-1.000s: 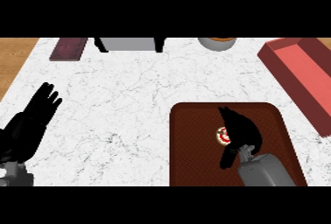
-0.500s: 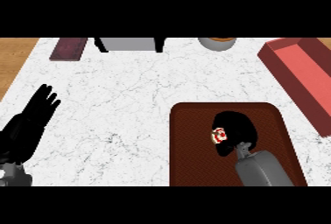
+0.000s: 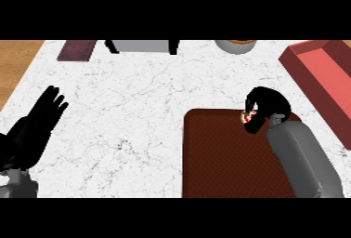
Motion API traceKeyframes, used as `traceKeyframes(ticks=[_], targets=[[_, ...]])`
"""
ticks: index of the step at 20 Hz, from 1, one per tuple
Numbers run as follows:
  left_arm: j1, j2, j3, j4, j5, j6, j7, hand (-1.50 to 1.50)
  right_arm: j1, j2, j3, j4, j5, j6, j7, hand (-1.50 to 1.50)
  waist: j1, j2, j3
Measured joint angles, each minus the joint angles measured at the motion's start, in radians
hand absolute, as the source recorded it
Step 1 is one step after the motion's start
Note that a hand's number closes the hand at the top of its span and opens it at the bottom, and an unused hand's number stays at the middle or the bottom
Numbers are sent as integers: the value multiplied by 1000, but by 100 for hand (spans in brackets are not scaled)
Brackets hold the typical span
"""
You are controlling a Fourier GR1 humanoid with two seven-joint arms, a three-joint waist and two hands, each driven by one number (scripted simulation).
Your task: Pick the cupcake from the tray and place it in the cardboard box
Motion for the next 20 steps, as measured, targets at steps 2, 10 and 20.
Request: traceKeyframes(ticks=[2, 10, 20], targets=[[13, 0, -2, -8, 0, -8, -7, 0, -77, -24, -40, 129, 1, -34, -45, 150, 6, 1, 0], [2, -5, -1, -14, 1, -3, 13, 0, -289, -61, -95, 425, 65, -214, -119, 150, 0, 0, 0], [21, 4, 28, 1, 9, -8, 4, 0, -390, -86, -91, 213, 92, -260, -55, 150, -31, -14, -1]])
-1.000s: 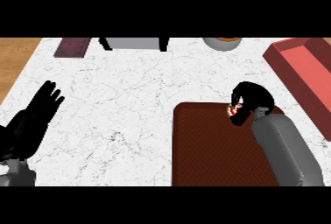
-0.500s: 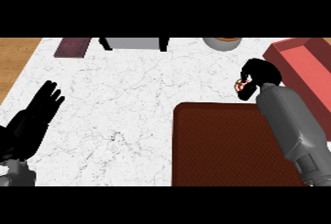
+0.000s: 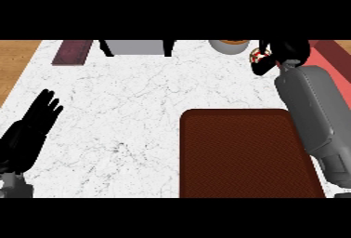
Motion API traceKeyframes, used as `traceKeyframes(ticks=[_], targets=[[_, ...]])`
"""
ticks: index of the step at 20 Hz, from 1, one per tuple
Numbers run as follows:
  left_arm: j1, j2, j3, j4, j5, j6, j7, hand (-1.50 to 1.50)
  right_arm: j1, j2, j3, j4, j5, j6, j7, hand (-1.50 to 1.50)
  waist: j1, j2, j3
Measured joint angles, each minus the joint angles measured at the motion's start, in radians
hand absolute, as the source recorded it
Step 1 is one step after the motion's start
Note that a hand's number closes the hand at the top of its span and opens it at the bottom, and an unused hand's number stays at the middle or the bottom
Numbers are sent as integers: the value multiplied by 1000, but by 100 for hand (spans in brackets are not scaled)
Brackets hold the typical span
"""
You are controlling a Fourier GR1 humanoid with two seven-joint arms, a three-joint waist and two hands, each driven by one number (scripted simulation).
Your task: Pick the cupcake from the tray and place it in the cardboard box
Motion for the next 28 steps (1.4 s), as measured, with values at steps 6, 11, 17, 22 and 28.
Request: traceKeyframes(ticks=[6, 11, 17, 22, 28], targets=[[-4, -7, -6, -13, -6, 13, 20, 0, -55, -42, -20, -162, 40, 11, 160, 150, -5, -2, 0], [-6, 2, 1, -19, 2, 5, 32, 0, -44, -104, -62, -229, 64, 9, 229, 150, -1, 1, 0], [0, -8, -3, -20, -6, 1, 14, 0, -16, -193, -130, -179, 66, -35, 187, 150, 6, 5, 0], [-1, -18, -14, -21, -18, 0, 4, 0, -40, -244, -159, -59, 72, -66, 115, 150, 13, 7, 0], [13, -32, -29, -56, -26, 6, 17, 0, -59, -295, -209, 130, 61, -187, -34, 150, 23, 11, 1]])
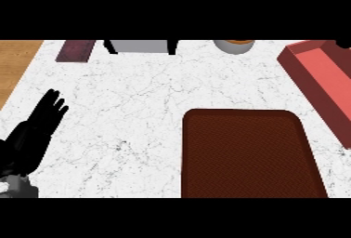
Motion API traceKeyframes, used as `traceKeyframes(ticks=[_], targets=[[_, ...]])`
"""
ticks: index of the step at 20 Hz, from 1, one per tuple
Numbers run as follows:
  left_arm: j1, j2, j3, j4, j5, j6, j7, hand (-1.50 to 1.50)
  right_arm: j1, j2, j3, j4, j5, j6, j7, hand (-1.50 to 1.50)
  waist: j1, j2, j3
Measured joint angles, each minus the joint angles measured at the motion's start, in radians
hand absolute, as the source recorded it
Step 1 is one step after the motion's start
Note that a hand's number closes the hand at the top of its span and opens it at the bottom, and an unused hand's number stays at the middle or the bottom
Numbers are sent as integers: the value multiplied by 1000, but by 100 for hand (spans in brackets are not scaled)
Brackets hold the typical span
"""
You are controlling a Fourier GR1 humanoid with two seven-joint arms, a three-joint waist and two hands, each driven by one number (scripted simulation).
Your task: Pick the cupcake from the tray and place it in the cardboard box
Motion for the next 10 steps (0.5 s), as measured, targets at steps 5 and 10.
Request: traceKeyframes(ticks=[5, 10], targets=[[-30, 13, 13, 38, 6, -13, -12, 0, 0, -28, -44, 155, -20, -90, -116, 150, 4, 4, 1], [-29, 15, 16, 22, 18, -18, 6, 0, -4, -38, -90, 305, -51, -108, -180, 150, 17, 8, 1]])
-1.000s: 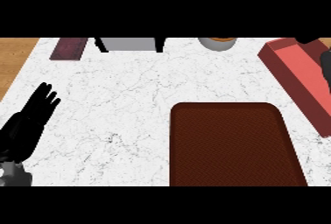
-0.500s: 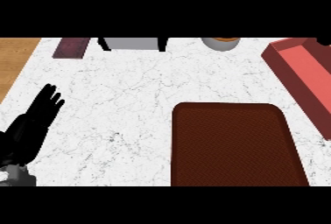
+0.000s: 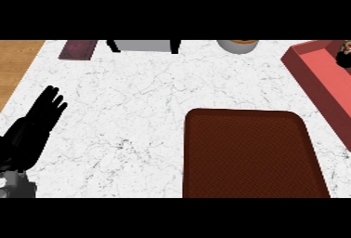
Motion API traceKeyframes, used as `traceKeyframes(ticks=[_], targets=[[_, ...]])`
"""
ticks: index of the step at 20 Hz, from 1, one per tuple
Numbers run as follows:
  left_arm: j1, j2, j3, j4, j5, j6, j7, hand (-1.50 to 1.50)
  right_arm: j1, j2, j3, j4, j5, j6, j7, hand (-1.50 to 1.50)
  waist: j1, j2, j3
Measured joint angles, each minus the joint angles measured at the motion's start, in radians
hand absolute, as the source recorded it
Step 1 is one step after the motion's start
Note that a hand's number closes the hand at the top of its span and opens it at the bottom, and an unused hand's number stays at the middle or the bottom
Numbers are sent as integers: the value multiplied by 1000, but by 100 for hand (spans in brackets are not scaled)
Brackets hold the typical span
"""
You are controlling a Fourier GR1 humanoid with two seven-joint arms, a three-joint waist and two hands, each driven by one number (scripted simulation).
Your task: Pick the cupcake from the tray and place it in the cardboard box
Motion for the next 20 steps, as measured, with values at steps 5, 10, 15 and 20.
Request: traceKeyframes(ticks=[5, 10, 15, 20], targets=[[3, -4, -4, 8, -6, -5, -17, 0, 31, -17, -50, 111, -35, 12, 3, -150, 3, 3, 1], [-12, -20, -20, 17, -27, 13, -18, 0, 52, -31, -89, 159, -78, 15, -105, -150, 4, 4, 2], [-1, -10, -6, 16, -20, 6, -24, 0, 67, -15, -195, 128, -192, -70, -216, -150, -6, -1, 2], [15, -15, 1, 15, -18, 7, -32, 0, 80, -10, -338, 87, -345, -139, -300, -150, -14, -4, 1]])
